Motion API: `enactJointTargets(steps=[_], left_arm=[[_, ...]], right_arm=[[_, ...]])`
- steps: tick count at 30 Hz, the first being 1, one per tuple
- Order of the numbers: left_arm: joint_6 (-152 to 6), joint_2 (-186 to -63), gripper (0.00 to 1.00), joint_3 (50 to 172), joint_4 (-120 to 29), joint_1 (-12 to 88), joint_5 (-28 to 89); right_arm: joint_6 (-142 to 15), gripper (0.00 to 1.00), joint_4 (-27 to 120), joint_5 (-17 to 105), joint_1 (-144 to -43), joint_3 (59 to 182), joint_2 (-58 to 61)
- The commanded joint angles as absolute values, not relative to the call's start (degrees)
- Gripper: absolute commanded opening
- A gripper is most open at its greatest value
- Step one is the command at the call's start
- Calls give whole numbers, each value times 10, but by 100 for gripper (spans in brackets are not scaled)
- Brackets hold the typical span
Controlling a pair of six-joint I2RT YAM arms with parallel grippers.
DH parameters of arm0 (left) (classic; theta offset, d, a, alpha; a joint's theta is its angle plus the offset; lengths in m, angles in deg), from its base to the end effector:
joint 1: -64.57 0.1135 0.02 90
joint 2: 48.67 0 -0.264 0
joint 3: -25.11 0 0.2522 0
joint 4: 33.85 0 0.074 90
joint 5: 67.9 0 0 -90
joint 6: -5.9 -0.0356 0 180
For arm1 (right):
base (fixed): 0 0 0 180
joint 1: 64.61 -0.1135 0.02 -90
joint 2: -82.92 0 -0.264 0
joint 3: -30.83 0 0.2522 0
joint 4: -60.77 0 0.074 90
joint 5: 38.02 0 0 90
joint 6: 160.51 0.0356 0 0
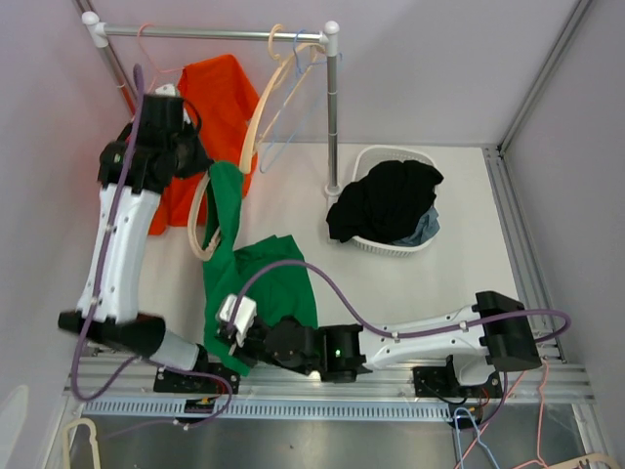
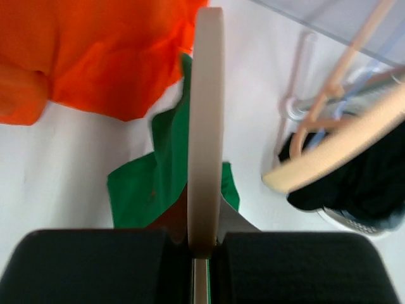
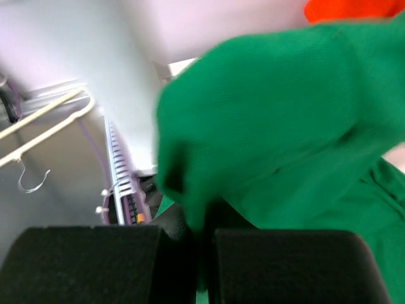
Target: Remove the t-shirt from the hanger
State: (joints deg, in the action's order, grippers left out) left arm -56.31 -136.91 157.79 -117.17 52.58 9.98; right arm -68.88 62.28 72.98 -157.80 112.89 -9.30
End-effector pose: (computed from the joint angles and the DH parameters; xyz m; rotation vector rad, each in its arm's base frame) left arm 0.2722 -0.0502 0.4857 -0.4191 2.1956 -0.1404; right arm -0.0087 0.3846 0.3167 -1.0756 1.4414 0.9009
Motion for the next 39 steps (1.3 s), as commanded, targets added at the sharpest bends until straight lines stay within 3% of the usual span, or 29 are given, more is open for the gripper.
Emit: enactJointTargets(steps=[1, 2, 7, 10, 15, 23, 27, 31, 35, 39], left_arm=[[-584, -1156, 1, 1445, -994, 530, 194], [-586, -1116, 0, 1359, -925, 530, 213], [-581, -1004, 1, 1309, -975, 528, 300], [-577, -911, 1, 1211, -955, 528, 327], [-590, -761, 1, 1104, -908, 528, 312], [-629, -789, 1, 1164, -1059, 528, 360], [-631, -724, 1, 1159, -1049, 528, 330], [-649, -741, 1, 1154, -1018, 528, 313], [-634, -781, 1, 1089, -940, 528, 309], [-610, -855, 0, 1080, -901, 529, 340]], right_arm=[[-631, 0, 610, 722, -1531, 1174, -80], [-594, 0, 572, 711, -1510, 1189, -84], [-563, 0, 531, 695, -1415, 1253, -103], [-540, 0, 501, 682, -1371, 1271, -120], [-480, 0, 418, 663, -1322, 1293, -146], [-473, 0, 364, 771, -1281, 1301, -135], [-461, 0, 356, 770, -1263, 1285, -124], [-456, 0, 385, 762, -1295, 1227, -61], [-402, 0, 286, 932, -1357, 1177, 13], [-409, 0, 290, 977, -1342, 1119, 117]])
